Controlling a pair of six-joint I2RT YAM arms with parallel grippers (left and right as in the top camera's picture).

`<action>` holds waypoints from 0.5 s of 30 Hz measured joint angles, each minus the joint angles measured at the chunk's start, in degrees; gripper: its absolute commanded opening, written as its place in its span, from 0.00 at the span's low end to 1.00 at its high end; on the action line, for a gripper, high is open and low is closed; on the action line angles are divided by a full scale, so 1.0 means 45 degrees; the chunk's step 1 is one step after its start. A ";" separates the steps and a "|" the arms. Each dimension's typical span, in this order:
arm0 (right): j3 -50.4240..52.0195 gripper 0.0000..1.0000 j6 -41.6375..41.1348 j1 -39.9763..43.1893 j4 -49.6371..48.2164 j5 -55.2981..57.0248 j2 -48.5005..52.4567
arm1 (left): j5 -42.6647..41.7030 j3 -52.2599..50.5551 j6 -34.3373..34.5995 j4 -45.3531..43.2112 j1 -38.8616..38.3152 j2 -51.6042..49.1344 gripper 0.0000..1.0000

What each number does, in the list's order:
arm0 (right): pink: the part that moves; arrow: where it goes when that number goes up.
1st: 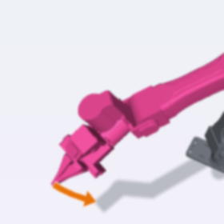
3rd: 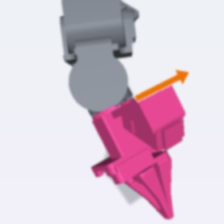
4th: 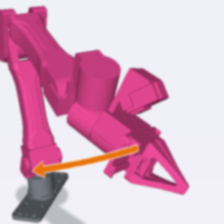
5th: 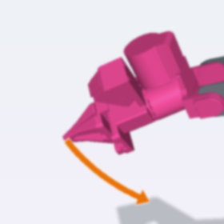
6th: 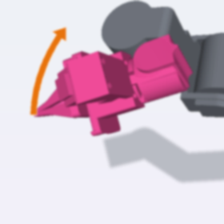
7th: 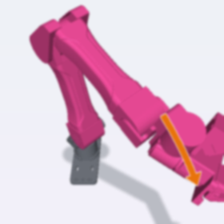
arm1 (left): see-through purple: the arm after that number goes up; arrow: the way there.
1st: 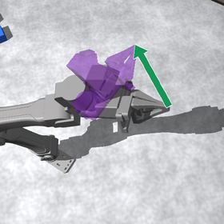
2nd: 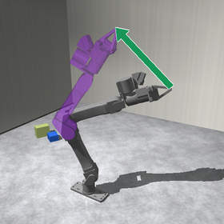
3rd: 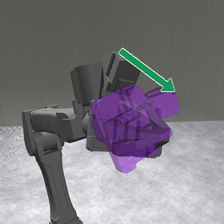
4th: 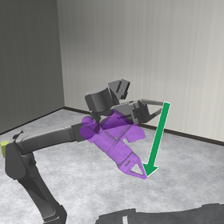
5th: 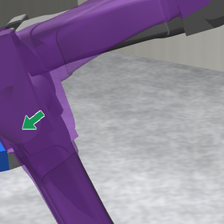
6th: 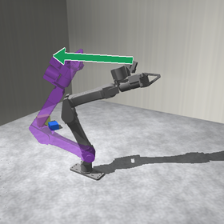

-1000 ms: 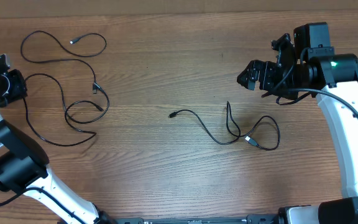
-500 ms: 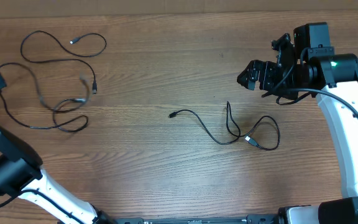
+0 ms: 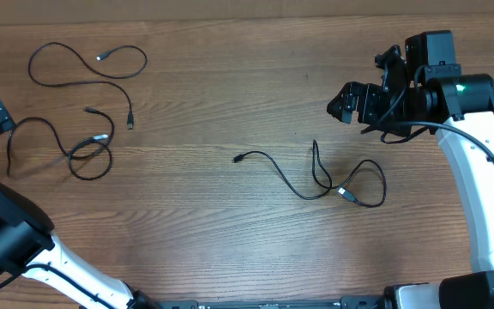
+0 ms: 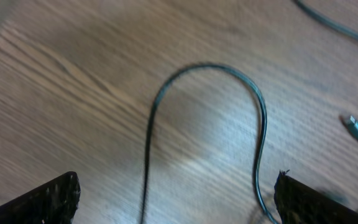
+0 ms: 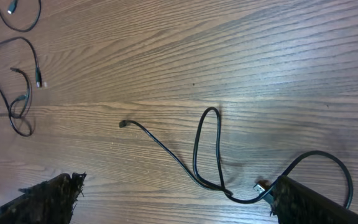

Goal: Untangle cables

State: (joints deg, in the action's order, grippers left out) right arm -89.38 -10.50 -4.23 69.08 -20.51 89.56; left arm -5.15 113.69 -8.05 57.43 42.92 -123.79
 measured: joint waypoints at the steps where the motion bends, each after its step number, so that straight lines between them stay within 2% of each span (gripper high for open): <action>1: 0.0000 0.99 0.0000 0.0000 0.0005 0.0000 0.0000 | -0.0010 0.0000 0.0005 0.0189 0.0000 0.0000 0.97; 5: 0.0000 0.99 0.0000 0.0000 0.0005 0.0000 0.0000 | -0.0233 -0.0019 0.0209 0.0869 0.0000 0.0000 0.82; 8: 0.0000 1.00 0.0005 0.0000 0.0015 -0.0005 0.0000 | -0.0855 -0.0024 0.0364 0.1486 0.0000 0.0000 0.77; 11: 0.0000 1.00 0.0000 0.0000 0.0092 -0.0005 0.0000 | -0.1870 -0.0024 0.0393 0.2229 0.0000 0.0000 0.56; 13: 0.0000 0.99 -0.0005 0.0000 0.0194 0.0005 0.0000 | -0.2662 -0.0024 0.0423 0.2739 0.0000 0.0000 0.56; 15: 0.0000 1.00 0.0005 0.0000 0.0287 -0.0005 0.0000 | -0.3614 -0.0019 0.0466 0.3274 -0.0005 0.0000 0.80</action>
State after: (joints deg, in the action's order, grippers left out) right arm -89.38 -10.48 -4.23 70.37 -20.53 89.56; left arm -21.41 113.60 -5.96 72.16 42.89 -123.79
